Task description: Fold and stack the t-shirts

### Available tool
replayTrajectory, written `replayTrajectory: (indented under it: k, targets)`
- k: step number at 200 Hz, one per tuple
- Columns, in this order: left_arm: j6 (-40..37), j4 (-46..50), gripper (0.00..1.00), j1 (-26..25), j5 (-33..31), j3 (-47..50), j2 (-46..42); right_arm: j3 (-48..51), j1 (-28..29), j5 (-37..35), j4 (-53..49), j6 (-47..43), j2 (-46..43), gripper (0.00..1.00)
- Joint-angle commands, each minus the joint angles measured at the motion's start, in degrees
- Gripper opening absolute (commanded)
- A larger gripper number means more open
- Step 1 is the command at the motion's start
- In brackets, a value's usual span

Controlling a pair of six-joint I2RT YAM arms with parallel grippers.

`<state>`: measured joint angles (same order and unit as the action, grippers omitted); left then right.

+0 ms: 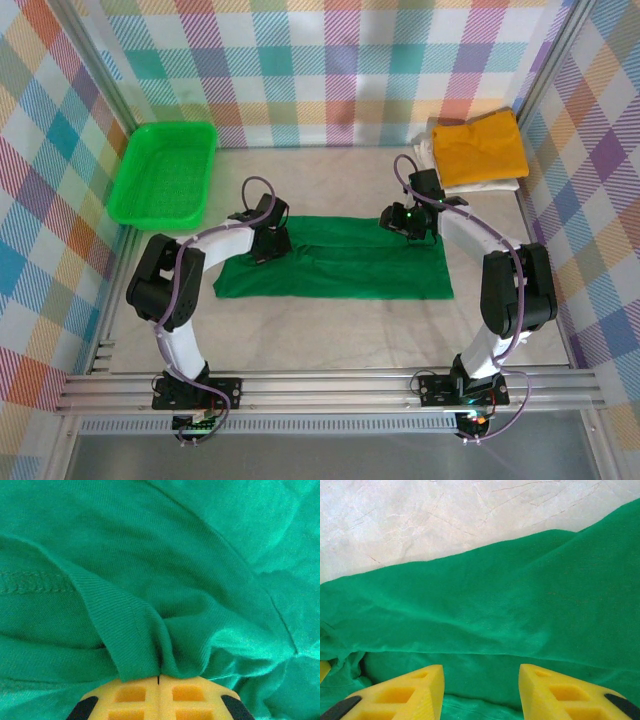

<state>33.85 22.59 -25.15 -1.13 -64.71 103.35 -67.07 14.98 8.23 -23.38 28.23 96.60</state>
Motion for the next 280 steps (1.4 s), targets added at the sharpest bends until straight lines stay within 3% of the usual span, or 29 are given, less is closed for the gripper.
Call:
replayTrajectory:
  k: [1,49,98,128,161,181,222,280]
  targets:
    - [1.34,2.56,0.0,-1.26,1.07,0.84,-4.57,-0.18,-0.31,0.47,-0.35,-0.62,-1.69,0.44]
    - [5.13,4.86,0.0,-4.43,0.45,5.07,-10.2,-0.41,-0.26,0.47,-0.42,-0.66,-1.33,0.45]
    - [9.45,4.59,0.0,-8.77,0.33,8.67,-9.69,-0.56,-0.33,0.87,0.13,-0.66,-0.6,0.46]
    - [9.94,7.9,0.37,-11.01,-2.95,7.8,-10.54,-0.83,-0.32,1.43,0.04,-0.82,-0.14,0.46]
    - [7.46,10.38,0.53,-10.95,-10.1,6.27,-18.52,-0.87,-0.31,1.87,0.34,-0.99,0.17,0.47]
    - [4.16,11.52,0.57,-8.68,-12.41,4.52,-21.86,-0.96,-0.28,1.97,0.4,-1.07,0.08,0.47]
    - [1.37,8.76,0.57,-2.62,-8.26,4.28,-21.51,-1.3,-0.22,2.58,0.6,-1.16,0.14,0.47]
    - [4.28,2.48,0.64,-1.56,-3.05,7.7,-14.53,-0.09,-0.22,2.75,0.52,-1.22,-0.54,0.48]
